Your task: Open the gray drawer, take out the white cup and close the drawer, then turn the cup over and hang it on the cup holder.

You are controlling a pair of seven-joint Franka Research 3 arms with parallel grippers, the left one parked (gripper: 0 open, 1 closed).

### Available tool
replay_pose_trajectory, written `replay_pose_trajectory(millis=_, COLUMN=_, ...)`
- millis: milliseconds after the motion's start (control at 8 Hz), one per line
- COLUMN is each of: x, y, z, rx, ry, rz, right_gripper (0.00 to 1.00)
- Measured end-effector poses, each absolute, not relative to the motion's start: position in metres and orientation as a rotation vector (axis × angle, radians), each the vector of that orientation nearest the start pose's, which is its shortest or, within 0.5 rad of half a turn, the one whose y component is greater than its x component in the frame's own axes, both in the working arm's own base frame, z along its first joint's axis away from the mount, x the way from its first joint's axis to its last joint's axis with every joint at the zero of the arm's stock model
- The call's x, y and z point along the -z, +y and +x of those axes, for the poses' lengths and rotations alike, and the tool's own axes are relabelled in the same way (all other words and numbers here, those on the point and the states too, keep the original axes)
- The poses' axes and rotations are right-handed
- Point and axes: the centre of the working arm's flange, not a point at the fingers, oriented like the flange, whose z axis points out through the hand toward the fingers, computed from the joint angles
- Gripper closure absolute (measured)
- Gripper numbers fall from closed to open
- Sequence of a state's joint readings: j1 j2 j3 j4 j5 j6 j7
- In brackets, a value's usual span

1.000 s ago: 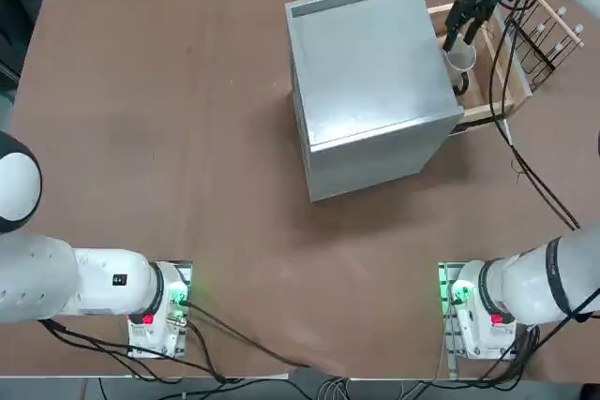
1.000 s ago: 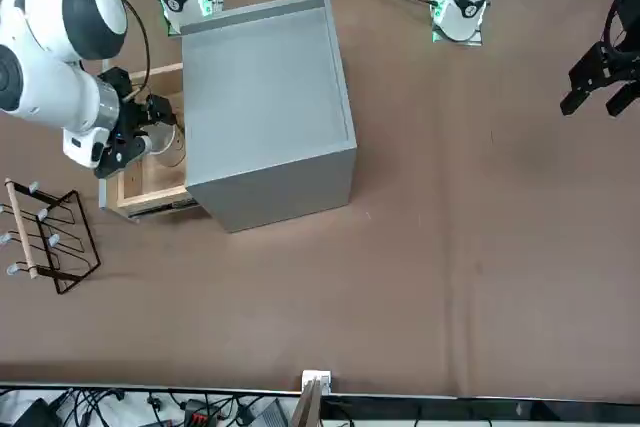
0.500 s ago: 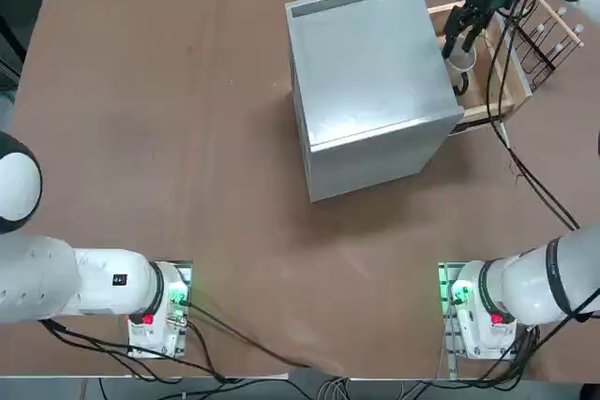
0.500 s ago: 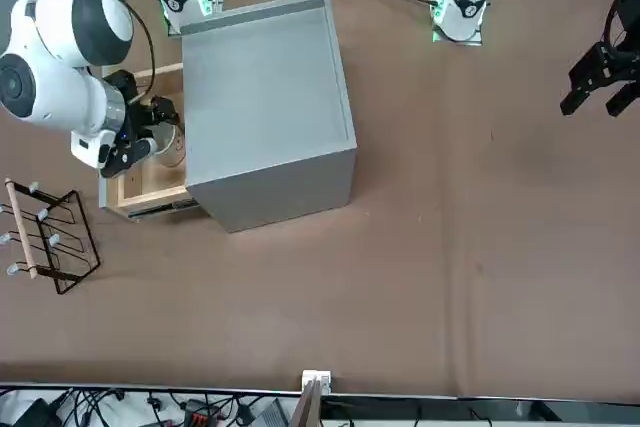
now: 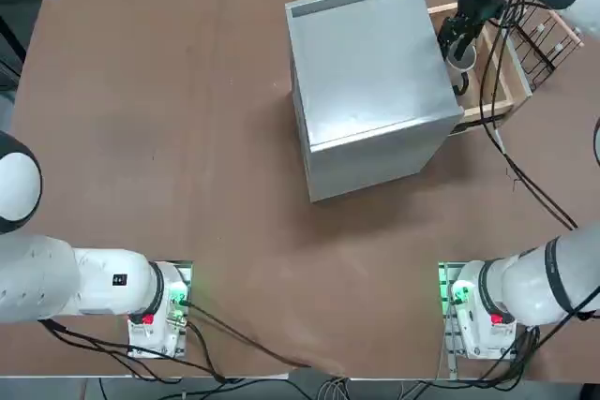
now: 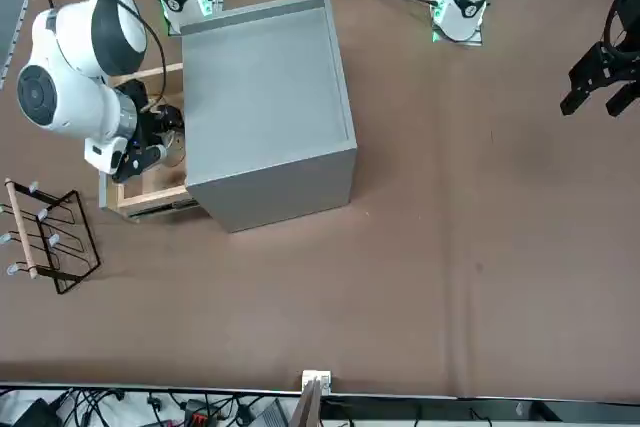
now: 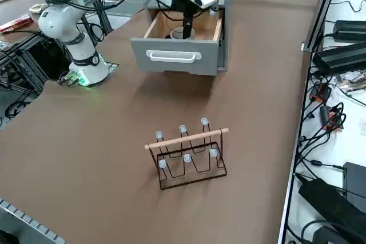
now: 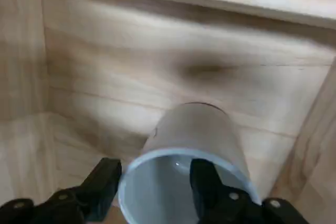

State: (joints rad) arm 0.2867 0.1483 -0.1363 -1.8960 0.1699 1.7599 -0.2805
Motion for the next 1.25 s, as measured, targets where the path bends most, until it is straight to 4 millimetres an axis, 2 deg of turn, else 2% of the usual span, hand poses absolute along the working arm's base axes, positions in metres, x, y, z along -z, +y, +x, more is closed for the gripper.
replay_pose_trajectory(millis=125, x=-0.403, y=0.102, z=0.554, rx=-0.411, ry=-0.548, rz=-2.904, right_gripper=0.26)
replay_pose_trajectory(millis=375, x=-0.407, y=0.101, z=0.554, rx=-0.408, ry=-0.526, rz=-2.910, right_gripper=0.70)
replay_pose_trajectory(millis=500, x=-0.417, y=0.100, z=0.552, rx=-0.413, ry=-0.479, rz=-2.920, right_gripper=0.89)
replay_pose_trajectory(millis=625, x=-0.434, y=0.101, z=0.551, rx=-0.420, ry=-0.451, rz=-2.924, right_gripper=0.93)
replay_pose_trajectory(millis=1000, x=-0.500, y=0.107, z=0.546, rx=-0.429, ry=-0.436, rz=-2.922, right_gripper=0.93)
replay_pose_trajectory(millis=1250, x=-0.536, y=0.104, z=0.544, rx=-0.426, ry=-0.425, rz=-2.927, right_gripper=0.94)
